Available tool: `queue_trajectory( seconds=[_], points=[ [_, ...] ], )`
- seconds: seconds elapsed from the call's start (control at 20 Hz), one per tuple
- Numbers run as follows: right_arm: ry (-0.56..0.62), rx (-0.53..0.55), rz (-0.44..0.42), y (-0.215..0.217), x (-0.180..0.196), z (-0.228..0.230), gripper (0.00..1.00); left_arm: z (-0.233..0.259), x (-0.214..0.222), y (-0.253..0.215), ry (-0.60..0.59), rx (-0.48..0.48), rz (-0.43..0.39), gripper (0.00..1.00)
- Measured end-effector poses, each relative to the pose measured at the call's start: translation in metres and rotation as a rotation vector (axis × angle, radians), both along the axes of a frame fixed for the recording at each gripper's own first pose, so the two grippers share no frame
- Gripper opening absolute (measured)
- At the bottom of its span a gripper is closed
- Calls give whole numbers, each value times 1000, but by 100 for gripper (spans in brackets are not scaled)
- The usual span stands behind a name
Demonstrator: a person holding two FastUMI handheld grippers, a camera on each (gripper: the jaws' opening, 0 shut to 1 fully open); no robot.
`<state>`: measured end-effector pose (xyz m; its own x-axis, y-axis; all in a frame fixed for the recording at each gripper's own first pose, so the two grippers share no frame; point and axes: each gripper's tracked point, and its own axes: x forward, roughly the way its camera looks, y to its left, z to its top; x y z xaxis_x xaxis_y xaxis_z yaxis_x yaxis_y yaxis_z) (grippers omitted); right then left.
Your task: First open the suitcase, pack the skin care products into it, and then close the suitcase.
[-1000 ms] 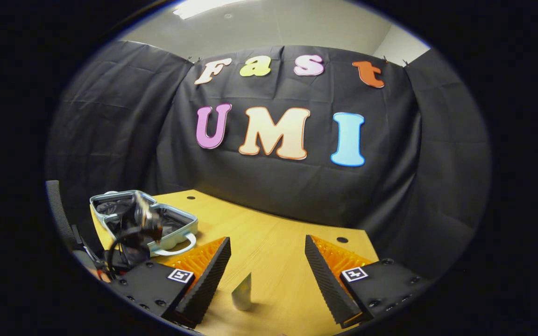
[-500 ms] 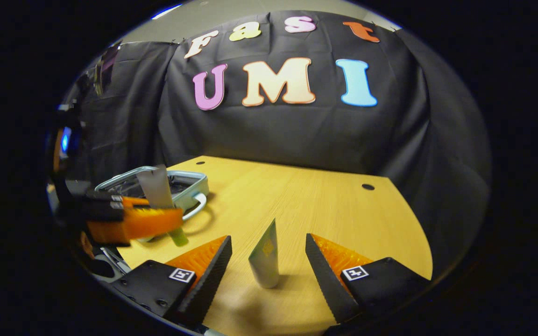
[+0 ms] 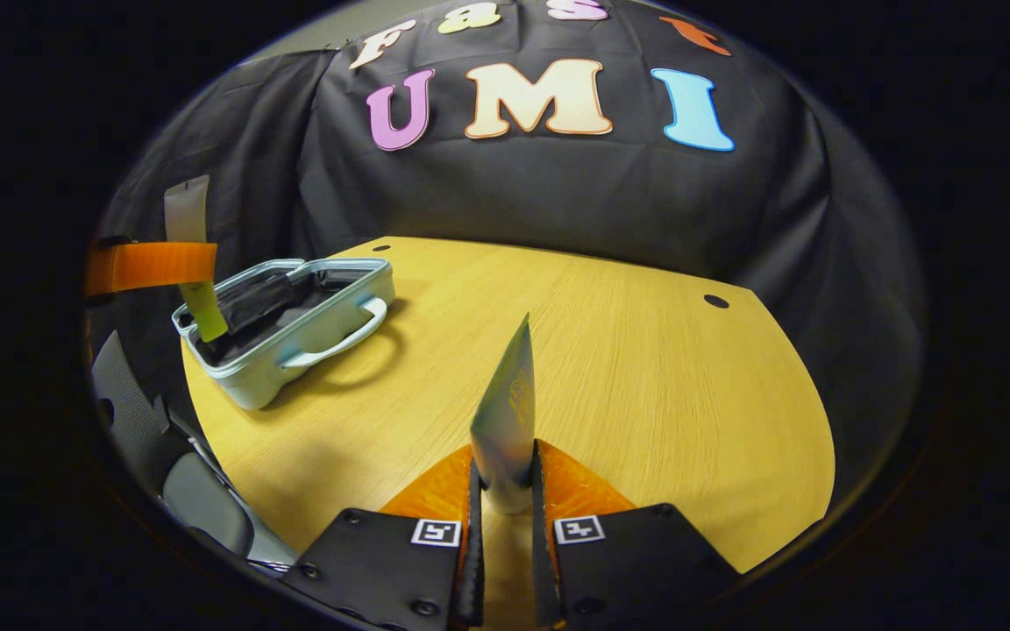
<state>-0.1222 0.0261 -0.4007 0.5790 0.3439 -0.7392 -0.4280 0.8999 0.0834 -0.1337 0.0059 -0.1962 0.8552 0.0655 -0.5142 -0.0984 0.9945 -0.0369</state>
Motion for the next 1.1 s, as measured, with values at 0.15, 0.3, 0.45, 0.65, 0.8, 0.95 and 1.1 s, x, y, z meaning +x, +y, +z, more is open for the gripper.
queue_trajectory(
  seconds=[0.15, 0.3, 0.45, 0.65, 0.8, 0.95, 1.1],
  points=[
    [42, 37, -2, 18, 1, 12, 21, 0, -4, 34, 29, 17, 53, 8],
    [48, 59, 5, 48, 8, 35, 21, -10, -4, 68, 77, 2, 79, 8],
    [59, 118, 29, 97, 11, 62, 21, -29, -2, 102, 153, -4, 91, 8],
    [84, 195, 61, 164, 5, 85, 21, -54, 3, 122, 240, -38, 55, 8],
    [111, 219, 83, 205, -6, 91, 21, -87, -4, 139, 343, -56, 36, 9],
    [125, 211, 115, 233, -14, 91, 17, -108, -8, 145, 411, -115, 22, 9],
    [171, 211, 118, 255, -20, 84, 21, -125, -10, 153, 466, -137, -3, 9]
  ],
)
